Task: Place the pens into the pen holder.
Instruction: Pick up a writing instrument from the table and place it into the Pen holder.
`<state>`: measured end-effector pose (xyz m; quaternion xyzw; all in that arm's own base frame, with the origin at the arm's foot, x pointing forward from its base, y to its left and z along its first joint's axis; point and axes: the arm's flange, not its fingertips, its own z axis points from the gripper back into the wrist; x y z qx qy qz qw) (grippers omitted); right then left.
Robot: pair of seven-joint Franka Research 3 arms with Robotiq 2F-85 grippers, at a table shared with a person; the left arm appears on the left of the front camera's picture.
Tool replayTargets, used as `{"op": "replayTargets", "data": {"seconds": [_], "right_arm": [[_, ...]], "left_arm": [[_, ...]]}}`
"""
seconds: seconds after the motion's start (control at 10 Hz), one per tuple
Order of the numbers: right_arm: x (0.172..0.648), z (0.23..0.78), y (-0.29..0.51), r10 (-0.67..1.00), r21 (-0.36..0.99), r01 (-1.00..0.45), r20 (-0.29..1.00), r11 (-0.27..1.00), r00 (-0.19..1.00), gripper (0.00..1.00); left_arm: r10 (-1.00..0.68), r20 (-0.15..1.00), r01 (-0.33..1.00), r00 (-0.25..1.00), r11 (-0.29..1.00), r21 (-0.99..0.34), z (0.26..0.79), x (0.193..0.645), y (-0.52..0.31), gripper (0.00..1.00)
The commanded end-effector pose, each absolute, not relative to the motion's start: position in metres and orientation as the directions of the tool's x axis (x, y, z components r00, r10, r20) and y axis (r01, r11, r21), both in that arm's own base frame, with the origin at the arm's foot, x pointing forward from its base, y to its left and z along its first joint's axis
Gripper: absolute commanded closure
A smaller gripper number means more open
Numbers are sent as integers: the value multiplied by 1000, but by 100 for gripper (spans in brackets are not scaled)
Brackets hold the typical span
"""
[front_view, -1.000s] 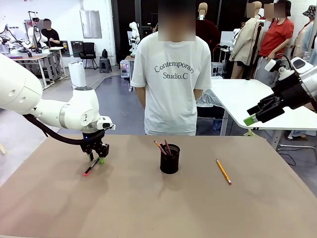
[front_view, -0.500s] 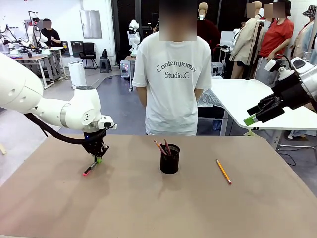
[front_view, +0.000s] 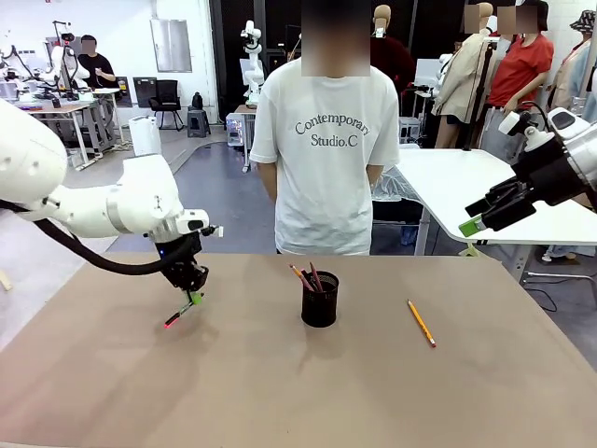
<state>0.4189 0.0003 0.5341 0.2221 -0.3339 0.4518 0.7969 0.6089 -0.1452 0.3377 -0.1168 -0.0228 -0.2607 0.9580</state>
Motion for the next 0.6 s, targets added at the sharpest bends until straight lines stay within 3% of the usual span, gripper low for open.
{"op": "replayTargets", "data": {"seconds": [0.0,0.5], "right_arm": [[419,534,2,551,57,-871,754,487,358,0],[419,534,2,551,57,-871,754,487,358,0]], "left_arm": [[-547,189,576,815,735,-357,366,596,-121,100],[-649,553,845,522,306,-439,411,573,-94,100]]}}
